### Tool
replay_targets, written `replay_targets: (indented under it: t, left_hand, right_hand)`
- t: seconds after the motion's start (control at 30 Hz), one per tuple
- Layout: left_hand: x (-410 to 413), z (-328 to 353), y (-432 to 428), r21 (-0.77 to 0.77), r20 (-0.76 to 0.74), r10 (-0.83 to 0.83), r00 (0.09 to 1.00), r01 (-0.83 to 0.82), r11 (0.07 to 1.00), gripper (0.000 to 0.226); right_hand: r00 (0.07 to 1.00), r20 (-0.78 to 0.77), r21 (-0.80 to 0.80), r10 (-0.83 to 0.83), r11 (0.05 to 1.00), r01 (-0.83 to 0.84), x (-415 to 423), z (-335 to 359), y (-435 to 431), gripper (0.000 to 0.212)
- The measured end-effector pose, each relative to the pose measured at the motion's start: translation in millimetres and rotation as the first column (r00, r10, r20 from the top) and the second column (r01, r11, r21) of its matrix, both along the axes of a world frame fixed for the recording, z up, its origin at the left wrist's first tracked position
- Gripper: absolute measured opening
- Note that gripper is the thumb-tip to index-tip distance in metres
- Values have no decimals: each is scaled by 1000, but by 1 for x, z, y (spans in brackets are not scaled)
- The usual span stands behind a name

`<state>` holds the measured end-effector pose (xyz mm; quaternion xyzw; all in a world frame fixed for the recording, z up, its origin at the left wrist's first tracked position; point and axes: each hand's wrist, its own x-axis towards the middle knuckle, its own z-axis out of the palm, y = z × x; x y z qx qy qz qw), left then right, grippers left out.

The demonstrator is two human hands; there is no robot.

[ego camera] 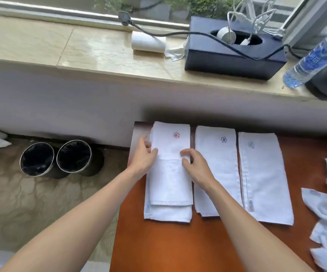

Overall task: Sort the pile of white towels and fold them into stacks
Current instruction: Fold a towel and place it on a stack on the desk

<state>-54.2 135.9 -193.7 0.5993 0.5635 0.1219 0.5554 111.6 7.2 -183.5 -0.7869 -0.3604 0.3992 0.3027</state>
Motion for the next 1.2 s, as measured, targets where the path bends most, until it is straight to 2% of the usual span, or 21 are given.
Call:
replay_targets:
  t: [0.07,0.2,0.3,0.4,0.6,0.73,0.9,1.07,1.2]
  left_hand:
    - [-17,-7,-28,1,3,-15,1000,15,1000,59]
    - [-48,-7,-90,-113,7,-82,997,82,990,56]
    - [-69,-5,-121,-194,-39,-70,997,61,979,37]
    - [-79,-4,-136,-211,-107,-65,992,41,977,18]
    - [-80,-1,-140,-206,-93,-88,992,67,976,34]
    - [-81,-1,-143,-262,-63,-57,996,39,964,36]
    - [-82,9,-154,-262,-80,-84,993,60,963,21]
    - [-85,14,-155,-246,-104,-113,988,85,965,24]
    - [-86,12,-156,-247,-91,-131,987,106,963,27]
  right_hand:
    - [999,-36,-19,-32,999,32,-10,-3,-21,33]
    - [993,-100,-49,-62,997,57,-33,-1,-67,35]
    - [988,-138,-90,-63,995,51,-60,-1,-97,35]
    - [992,-107,-85,-61,995,52,-78,-3,-117,31]
    - [991,-82,-52,-107,993,103,-87,-5,-123,22]
    - [996,-40,-19,-77,997,76,-92,-8,-134,20]
    - [998,-23,-8,-53,999,52,-103,-12,-146,18]
    - [990,-19,10,-140,990,141,-105,-12,-145,4]
    - [986,21,8,-166,986,166,-113,-10,-143,12]
